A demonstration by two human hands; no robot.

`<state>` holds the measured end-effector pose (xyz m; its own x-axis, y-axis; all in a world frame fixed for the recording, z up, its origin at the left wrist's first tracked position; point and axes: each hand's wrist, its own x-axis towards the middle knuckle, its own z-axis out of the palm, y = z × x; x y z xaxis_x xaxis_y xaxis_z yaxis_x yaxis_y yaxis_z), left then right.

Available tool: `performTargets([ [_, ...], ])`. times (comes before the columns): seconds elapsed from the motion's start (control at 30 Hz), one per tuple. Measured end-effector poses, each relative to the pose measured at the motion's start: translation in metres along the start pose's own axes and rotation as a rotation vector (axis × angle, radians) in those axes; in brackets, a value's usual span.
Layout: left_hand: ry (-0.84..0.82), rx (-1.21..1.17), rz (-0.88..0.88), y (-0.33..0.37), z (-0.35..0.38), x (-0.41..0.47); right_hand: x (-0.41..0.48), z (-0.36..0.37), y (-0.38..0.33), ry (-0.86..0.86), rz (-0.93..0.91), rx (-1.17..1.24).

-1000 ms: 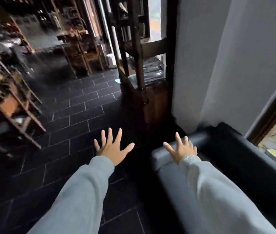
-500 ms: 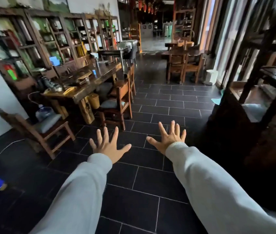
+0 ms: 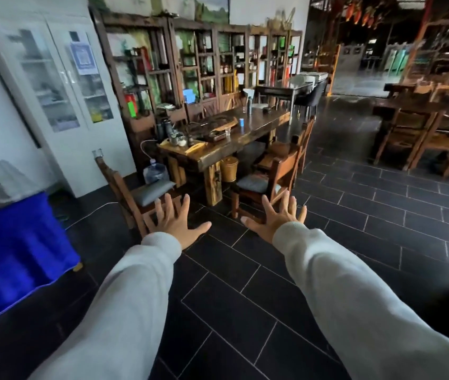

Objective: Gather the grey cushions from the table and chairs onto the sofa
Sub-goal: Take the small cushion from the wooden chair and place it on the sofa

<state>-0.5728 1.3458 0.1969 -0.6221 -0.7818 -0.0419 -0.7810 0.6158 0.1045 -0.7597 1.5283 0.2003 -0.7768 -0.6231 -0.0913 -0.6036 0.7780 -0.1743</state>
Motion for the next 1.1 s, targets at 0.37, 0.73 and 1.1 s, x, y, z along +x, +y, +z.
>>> performTargets([
  [0.37,-0.071,-0.07,-0.139,-0.027,0.046,0.163,0.181,0.041,-0.085,-0.129,-0.174,-0.015],
  [0.73,-0.226,-0.12,-0.146,-0.062,0.052,0.419,0.419,0.067,-0.168,-0.206,-0.113,-0.002],
  [1.1,-0.255,-0.152,-0.121,-0.072,0.088,0.663,0.649,0.094,-0.222,-0.247,-0.083,0.0],
])
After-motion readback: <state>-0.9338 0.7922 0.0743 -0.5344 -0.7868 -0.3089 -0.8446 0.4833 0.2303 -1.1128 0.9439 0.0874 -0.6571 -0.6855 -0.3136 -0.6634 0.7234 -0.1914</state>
